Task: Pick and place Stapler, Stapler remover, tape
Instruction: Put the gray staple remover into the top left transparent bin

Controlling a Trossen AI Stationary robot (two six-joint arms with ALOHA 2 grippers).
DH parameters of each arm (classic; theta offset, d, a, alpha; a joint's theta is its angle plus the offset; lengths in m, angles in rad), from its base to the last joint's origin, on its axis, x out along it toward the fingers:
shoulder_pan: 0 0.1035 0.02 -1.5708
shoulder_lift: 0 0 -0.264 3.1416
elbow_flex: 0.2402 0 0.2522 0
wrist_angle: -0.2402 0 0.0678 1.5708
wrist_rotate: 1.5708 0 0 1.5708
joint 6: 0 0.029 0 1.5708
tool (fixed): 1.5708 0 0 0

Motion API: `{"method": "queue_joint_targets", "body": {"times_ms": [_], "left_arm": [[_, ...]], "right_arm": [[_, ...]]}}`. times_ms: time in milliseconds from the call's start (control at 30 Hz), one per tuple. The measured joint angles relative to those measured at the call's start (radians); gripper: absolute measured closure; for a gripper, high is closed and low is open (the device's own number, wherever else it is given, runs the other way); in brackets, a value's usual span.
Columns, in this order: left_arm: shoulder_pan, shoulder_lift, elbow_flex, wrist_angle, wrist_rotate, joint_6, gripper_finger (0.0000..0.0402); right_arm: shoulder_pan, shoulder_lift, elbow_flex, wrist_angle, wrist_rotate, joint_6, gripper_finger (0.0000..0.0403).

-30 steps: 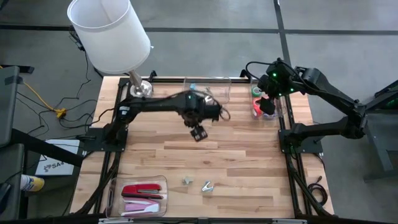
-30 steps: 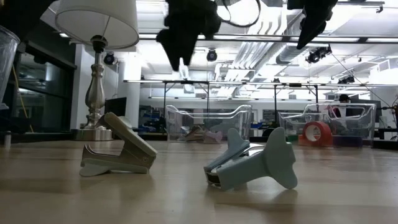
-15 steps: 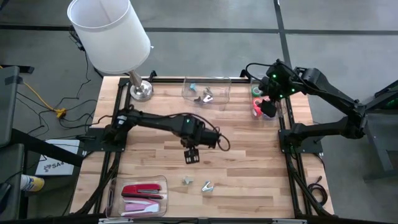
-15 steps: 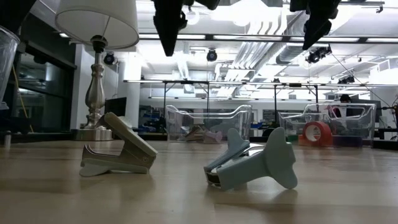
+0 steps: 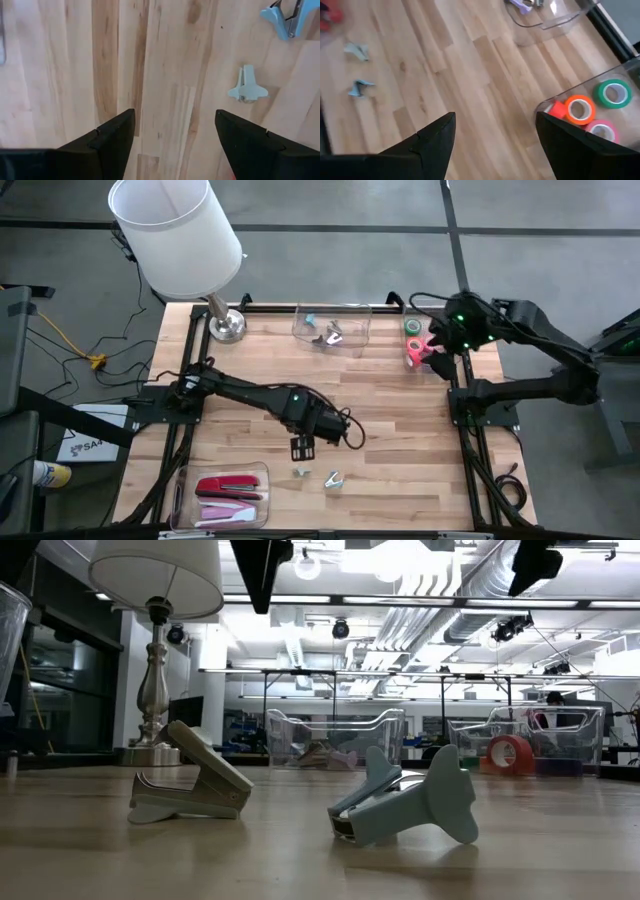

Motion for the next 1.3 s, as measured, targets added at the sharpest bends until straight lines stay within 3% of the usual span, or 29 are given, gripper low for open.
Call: {"method": "queue_joint_targets", "body": {"times_ms": [133, 433, 667, 1033, 1300], "left_arm": [[-0.021, 0.001, -0.055, 0.065, 0.01, -0.016, 0.0131], [-0.038, 0.003, -0.196, 0.219, 0.185, -0.016, 0.0131], [-0.038, 0.021, -0.219, 0.274, 0.199, -0.035, 0.0131], [-0.038, 0.09, -0.218, 0.362, 0.282, -0.055, 0.0131], [-0.045, 0.138, -0.218, 0.397, 0.274, -0.046, 0.0131]], "right_arm": [[0.082, -0.04, 0.0, 0.0, 0.033, 0.089, 0.0136], [0.271, -0.057, 0.0, 0.0, 0.113, 0.253, 0.0136], [0.384, -0.049, 0.0, 0.001, 0.182, 0.318, 0.0136], [0.478, -0.049, 0.0, 0.001, 0.218, 0.335, 0.0136], [0.514, -0.051, 0.0, -0.002, 0.218, 0.335, 0.0135]]}}
